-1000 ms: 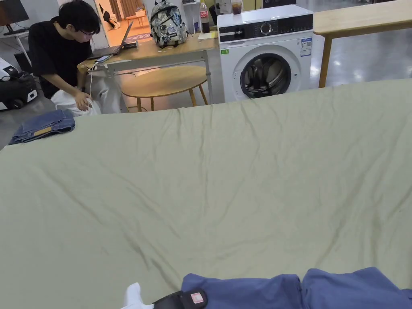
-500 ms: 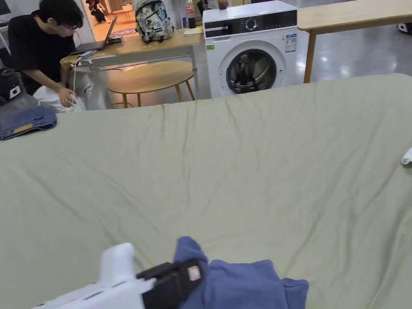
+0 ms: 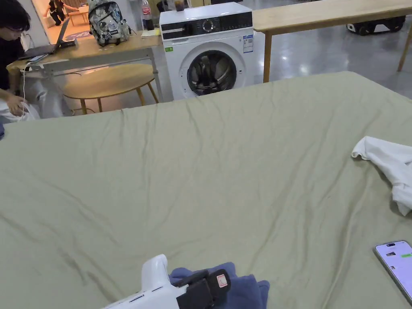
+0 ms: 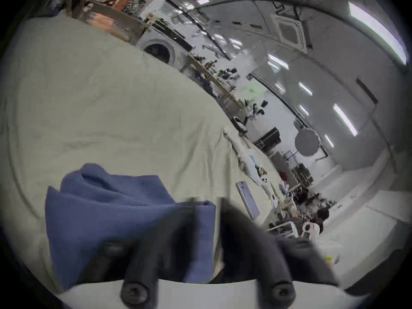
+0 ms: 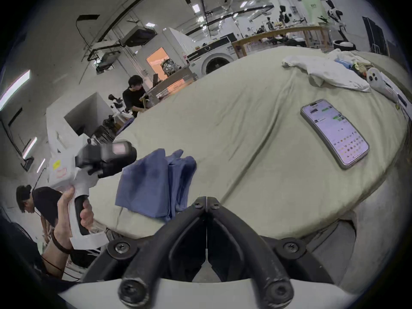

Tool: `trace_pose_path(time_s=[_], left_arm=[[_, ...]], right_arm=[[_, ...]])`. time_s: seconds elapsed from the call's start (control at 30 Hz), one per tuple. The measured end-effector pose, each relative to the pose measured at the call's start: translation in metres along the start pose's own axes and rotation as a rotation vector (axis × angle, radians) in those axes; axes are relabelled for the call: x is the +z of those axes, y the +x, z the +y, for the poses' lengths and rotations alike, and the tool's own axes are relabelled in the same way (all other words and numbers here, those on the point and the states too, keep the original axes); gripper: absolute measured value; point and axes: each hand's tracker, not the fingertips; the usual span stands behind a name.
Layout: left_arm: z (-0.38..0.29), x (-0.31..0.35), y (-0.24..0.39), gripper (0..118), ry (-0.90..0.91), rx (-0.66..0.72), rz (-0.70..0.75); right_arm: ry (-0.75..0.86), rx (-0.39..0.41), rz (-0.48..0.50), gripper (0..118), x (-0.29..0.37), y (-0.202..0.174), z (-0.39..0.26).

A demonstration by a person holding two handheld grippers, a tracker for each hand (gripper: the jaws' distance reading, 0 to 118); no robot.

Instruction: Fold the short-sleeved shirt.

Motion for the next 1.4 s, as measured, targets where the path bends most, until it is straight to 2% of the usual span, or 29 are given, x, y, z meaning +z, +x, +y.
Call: trace_pose_path(time_s=[0.03,0.1,0.2,0.3,0.33,0.37,0.4,0.43,0.47,0.57,0.63,0.67,0.73,0.8,0.87,1.0,1.07,1.1,1.13,1.23,1.27,1.4], left_arm=[[-0.007,-0.008,-0.004,0,-0.018,-0.001,0.042],[-0.021,-0.034,-0.009,0,-0.148,-0.040,0.072],[-0.036,-0.069,-0.014,0,-0.241,-0.093,0.127],[-0.027,-0.063,-0.023,0,-0.163,-0.003,0.024],[-0.021,-0.054,-0.022,9,-0.148,-0.001,0.009],[-0.015,-0.041,-0.019,35,-0.114,-0.023,-0.012],[-0.009,-0.018,-0.007,54,-0.077,-0.058,-0.015],[-0.003,0.000,-0.003,63,-0.033,-0.098,0.014],[0.004,0.021,-0.002,64,0.004,-0.140,0.050],[0.018,0.071,-0.016,64,-0.003,-0.150,0.066],[0.017,0.096,-0.031,64,0.007,-0.123,0.082],[0.017,0.105,-0.044,64,0.005,-0.101,0.106],[0.015,0.112,-0.064,64,-0.002,-0.082,0.128],[0.013,0.105,-0.082,64,-0.023,-0.030,0.158],[0.011,0.087,-0.101,64,-0.053,0.057,0.102],[0.005,0.052,-0.114,64,-0.089,0.178,-0.015],[0.003,0.041,-0.122,64,-0.133,0.309,0.001],[0.002,0.039,-0.127,60,-0.135,0.381,-0.004],[0.000,0.039,-0.132,48,-0.116,0.439,-0.032],[-0.002,0.045,-0.120,31,-0.099,0.262,0.045],[-0.002,0.046,-0.114,29,-0.096,0.196,0.061],[0.004,0.063,-0.100,26,-0.005,0.217,-0.029]], right_arm=[[-0.005,-0.003,0.001,0,-0.002,-0.001,0.001],[-0.007,0.015,-0.016,0,-0.005,-0.008,0.001],[-0.043,0.051,0.005,0,-0.013,-0.021,0.004],[-0.092,0.088,0.044,0,-0.034,-0.040,0.005],[-0.099,0.116,0.056,0,-0.043,-0.047,0.007],[-0.102,0.136,0.062,0,-0.052,-0.054,0.009],[-0.107,0.146,0.072,0,-0.064,-0.060,0.014],[-0.117,0.154,0.098,0,-0.075,-0.064,0.019],[-0.128,0.156,0.125,0,-0.089,-0.068,0.025],[-0.181,0.166,0.124,0,-0.130,-0.067,0.031],[-0.248,0.206,-0.024,0,-0.151,-0.064,0.028],[-0.275,0.183,-0.037,0,-0.157,-0.059,0.027],[-0.234,0.128,0.026,0,-0.149,-0.055,0.029],[-0.234,0.139,0.020,0,-0.145,-0.056,0.027],[-0.228,0.153,0.017,0,-0.146,-0.056,0.026],[-0.243,0.125,0.023,0,-0.147,-0.053,0.031],[-0.243,0.116,0.029,0,-0.147,-0.050,0.030],[-0.243,0.115,0.028,0,-0.147,-0.051,0.030],[-0.244,0.118,0.026,0,-0.146,-0.051,0.031],[-0.247,0.124,0.016,0,-0.145,-0.057,0.031],[-0.250,0.127,0.008,0,-0.144,-0.058,0.032],[-0.246,0.135,0.020,0,-0.134,-0.063,0.037]])
